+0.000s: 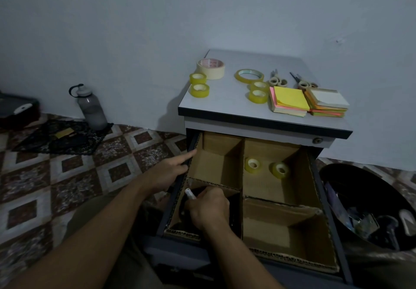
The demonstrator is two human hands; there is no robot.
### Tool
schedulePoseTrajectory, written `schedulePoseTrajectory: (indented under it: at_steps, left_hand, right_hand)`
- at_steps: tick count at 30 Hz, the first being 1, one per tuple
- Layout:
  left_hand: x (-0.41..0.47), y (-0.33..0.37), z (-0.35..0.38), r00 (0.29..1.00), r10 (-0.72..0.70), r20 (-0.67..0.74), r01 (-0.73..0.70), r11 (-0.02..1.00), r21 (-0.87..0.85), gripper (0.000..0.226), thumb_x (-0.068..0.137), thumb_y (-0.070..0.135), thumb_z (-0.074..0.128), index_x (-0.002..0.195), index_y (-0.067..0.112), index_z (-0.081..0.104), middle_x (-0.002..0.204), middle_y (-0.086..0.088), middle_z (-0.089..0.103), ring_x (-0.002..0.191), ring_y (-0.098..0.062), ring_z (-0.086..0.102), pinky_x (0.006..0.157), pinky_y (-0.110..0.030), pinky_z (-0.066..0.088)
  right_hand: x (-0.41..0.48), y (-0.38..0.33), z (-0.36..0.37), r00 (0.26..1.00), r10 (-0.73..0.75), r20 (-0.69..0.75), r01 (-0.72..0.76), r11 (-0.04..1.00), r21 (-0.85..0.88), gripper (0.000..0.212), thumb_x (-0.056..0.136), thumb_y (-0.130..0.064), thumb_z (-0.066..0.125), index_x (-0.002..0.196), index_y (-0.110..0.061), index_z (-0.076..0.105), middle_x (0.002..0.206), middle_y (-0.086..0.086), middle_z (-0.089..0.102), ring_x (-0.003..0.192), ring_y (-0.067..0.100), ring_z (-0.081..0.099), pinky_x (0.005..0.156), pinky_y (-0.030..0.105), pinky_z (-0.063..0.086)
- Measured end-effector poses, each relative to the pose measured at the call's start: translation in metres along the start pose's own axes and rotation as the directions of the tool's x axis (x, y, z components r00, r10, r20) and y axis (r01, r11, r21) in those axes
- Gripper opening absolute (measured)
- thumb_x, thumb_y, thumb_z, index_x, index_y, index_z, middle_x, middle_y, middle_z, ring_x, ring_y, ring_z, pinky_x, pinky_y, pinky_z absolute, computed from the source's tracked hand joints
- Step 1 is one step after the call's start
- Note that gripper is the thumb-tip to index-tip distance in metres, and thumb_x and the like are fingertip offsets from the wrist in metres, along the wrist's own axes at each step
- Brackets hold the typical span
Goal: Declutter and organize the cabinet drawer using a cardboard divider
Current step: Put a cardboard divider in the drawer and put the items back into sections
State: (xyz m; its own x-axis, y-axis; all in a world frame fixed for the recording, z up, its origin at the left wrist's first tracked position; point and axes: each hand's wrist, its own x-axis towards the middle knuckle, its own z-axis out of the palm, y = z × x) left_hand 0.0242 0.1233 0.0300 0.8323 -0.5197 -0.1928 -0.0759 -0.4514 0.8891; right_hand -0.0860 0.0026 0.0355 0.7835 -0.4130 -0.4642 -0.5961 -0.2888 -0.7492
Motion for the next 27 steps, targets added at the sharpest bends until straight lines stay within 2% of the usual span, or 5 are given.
schedulePoseTrajectory:
  at_steps: [6, 8, 12, 19, 27]
  left_hand:
    - [-0.001, 0.000, 0.001, 1.000, -0.004, 0.012, 0.004, 1.000, 0.024, 0.048, 0.106, 0.019, 0.041, 0.146, 0.045, 0.039, 0.152, 0.013, 0.039, 0.119, 0.001, 0.049, 0.085, -0.005, 0.035]
    - [-0.002, -0.001, 0.001, 1.000, -0.008, 0.012, 0.007, 1.000, 0.020, 0.047, 0.106, 0.022, 0.041, 0.143, 0.051, 0.040, 0.153, 0.013, 0.039, 0.110, -0.002, 0.053, 0.088, -0.013, 0.038]
    - [-0.002, 0.000, 0.001, 1.000, 0.003, 0.011, -0.004, 0.999, 0.043, 0.047, 0.106, 0.022, 0.040, 0.146, 0.048, 0.037, 0.155, 0.013, 0.035, 0.134, -0.010, 0.042, 0.102, -0.019, 0.036]
    - [0.000, -0.004, 0.001, 1.000, 0.010, 0.015, -0.011, 0.999, 0.035, 0.046, 0.106, 0.023, 0.040, 0.140, 0.055, 0.038, 0.155, 0.012, 0.037, 0.137, -0.008, 0.040, 0.114, -0.028, 0.032]
    - [0.000, -0.006, 0.001, 0.999, 0.030, 0.015, -0.030, 1.000, 0.008, 0.046, 0.106, 0.023, 0.041, 0.131, 0.062, 0.039, 0.153, 0.015, 0.038, 0.137, -0.007, 0.040, 0.115, -0.028, 0.032]
  right_hand:
    - [0.005, 0.003, -0.001, 0.998, 0.021, 0.059, -0.024, 0.998, 0.056, 0.014, 0.072, -0.014, 0.081, 0.081, -0.007, 0.074, 0.081, 0.008, 0.073, 0.064, 0.018, 0.069, 0.044, 0.018, 0.049]
    - [0.007, 0.005, -0.001, 0.996, -0.010, 0.083, 0.009, 1.000, 0.012, 0.013, 0.073, -0.014, 0.080, 0.080, -0.005, 0.074, 0.078, 0.008, 0.073, 0.066, 0.019, 0.069, 0.047, 0.019, 0.050]
    - [0.011, 0.007, -0.004, 0.987, -0.102, 0.123, 0.116, 0.987, -0.112, 0.015, 0.081, -0.018, 0.075, 0.081, -0.003, 0.073, 0.073, 0.009, 0.072, 0.063, 0.019, 0.066, 0.056, 0.029, 0.054]
    - [0.019, 0.014, -0.019, 0.965, -0.186, 0.184, 0.231, 0.937, -0.261, 0.005, 0.076, -0.009, 0.077, 0.078, -0.006, 0.074, 0.072, 0.008, 0.071, 0.057, 0.014, 0.064, 0.055, 0.030, 0.060]
    - [0.018, 0.019, -0.023, 0.952, -0.250, 0.179, 0.290, 0.922, -0.256, 0.008, 0.079, -0.006, 0.069, 0.086, -0.010, 0.073, 0.087, 0.009, 0.073, 0.077, 0.020, 0.070, 0.066, 0.031, 0.060]
